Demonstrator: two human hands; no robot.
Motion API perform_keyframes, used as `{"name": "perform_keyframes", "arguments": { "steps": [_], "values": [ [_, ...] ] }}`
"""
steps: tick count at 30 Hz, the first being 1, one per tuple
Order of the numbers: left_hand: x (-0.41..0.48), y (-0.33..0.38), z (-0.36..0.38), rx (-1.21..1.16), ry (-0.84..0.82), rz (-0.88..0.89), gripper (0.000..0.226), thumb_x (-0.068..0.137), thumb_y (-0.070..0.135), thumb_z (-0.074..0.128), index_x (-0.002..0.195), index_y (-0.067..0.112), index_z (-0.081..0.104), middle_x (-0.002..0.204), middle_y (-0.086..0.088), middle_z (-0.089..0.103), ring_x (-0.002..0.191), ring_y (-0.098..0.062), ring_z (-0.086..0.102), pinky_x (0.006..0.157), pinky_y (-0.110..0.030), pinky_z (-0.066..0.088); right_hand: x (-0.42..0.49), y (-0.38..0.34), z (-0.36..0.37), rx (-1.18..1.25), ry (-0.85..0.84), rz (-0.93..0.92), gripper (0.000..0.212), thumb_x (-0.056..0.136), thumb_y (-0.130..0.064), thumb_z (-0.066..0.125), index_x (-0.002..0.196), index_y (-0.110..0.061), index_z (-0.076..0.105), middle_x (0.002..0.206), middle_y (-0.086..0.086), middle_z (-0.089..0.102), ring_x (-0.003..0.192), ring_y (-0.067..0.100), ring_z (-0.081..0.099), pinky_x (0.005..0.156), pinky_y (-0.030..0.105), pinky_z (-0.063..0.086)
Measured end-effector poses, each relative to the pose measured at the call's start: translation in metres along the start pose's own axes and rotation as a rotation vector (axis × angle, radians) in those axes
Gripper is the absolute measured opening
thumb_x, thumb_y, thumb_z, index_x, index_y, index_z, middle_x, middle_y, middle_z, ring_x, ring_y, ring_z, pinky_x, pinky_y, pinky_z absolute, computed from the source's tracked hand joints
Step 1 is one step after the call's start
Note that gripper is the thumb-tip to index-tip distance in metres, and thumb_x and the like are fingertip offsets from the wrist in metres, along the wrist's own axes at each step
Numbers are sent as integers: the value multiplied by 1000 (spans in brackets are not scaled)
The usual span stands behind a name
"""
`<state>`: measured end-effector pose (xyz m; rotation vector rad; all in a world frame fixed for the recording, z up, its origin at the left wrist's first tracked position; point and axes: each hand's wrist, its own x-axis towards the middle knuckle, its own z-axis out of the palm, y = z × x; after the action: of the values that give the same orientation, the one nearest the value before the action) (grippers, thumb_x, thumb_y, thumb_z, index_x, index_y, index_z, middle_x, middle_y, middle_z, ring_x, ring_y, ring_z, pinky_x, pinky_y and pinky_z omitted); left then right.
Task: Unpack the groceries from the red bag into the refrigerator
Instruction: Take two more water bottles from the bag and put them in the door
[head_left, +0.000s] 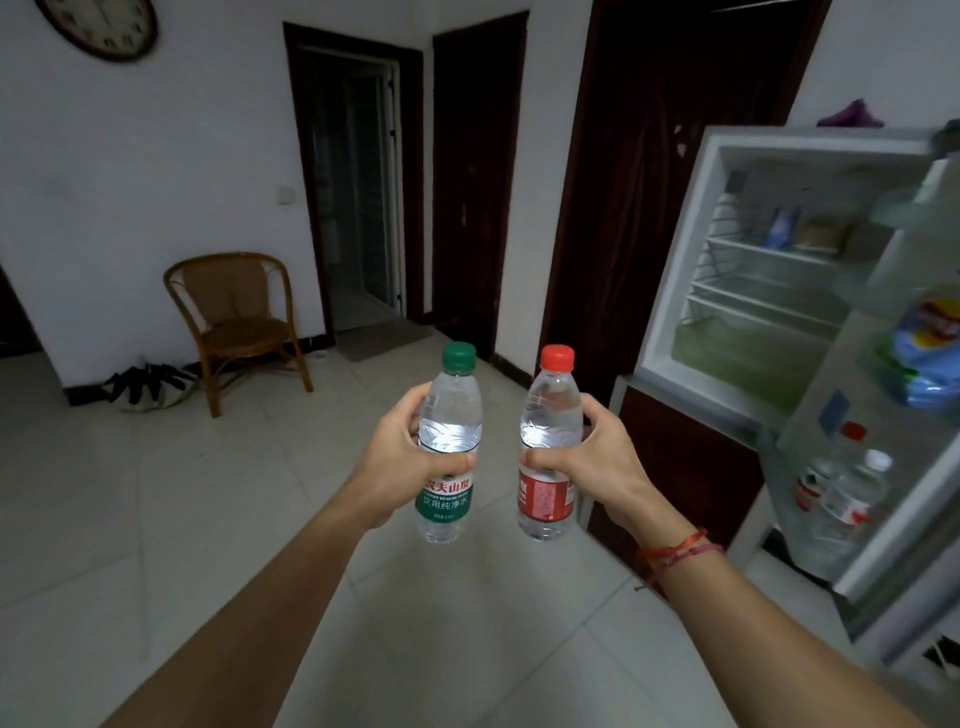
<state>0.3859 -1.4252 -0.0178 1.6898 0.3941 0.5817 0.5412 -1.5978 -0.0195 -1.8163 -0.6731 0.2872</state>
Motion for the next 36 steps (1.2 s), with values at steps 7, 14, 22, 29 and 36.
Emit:
{"name": "perform_keyframes", "arguments": {
  "steps": [7, 14, 22, 29, 36],
  "values": [
    [129, -31, 18, 16, -50, -15, 76, 68, 0, 85, 126, 37, 52, 108, 10, 73, 95, -9, 71, 75, -25, 57, 119, 27, -7, -28, 43, 8, 63, 52, -27, 93, 108, -37, 65, 98, -8, 75, 92, 15, 74, 89, 48, 60],
    [264, -41, 44, 106, -48, -3, 74, 69, 10, 87, 130, 30, 50, 111, 8, 70, 98, -12, 68, 78, -27, 57, 250, 48, -28, -24, 65, 16, 61, 59, -19, 94, 110, -36, 63, 100, -8, 73, 93, 13, 71, 88, 44, 60],
    [382, -51, 70, 148, -97, 43, 61, 72, 12, 85, 117, 36, 51, 101, 17, 65, 88, 2, 64, 60, -10, 49, 358, 74, -44, -24, 108, 42, 65, 56, -21, 95, 111, -35, 63, 103, -6, 74, 95, 16, 72, 88, 43, 60],
    [488, -76, 93, 99, -196, 70, 61, 70, 7, 85, 111, 38, 53, 102, 15, 67, 84, 2, 67, 58, -8, 49, 433, 97, -55, -16, 216, 80, 58, 60, -8, 92, 106, -29, 65, 96, -3, 76, 85, 14, 74, 81, 38, 61],
    [611, -99, 119, 5, -404, 118, 66, 65, -2, 86, 114, 30, 58, 103, 1, 74, 94, -11, 72, 73, -23, 58, 513, 113, -70, -83, 395, 143, 57, 57, -14, 92, 106, -29, 67, 93, -5, 77, 85, 14, 74, 81, 39, 62]
  ]
}}
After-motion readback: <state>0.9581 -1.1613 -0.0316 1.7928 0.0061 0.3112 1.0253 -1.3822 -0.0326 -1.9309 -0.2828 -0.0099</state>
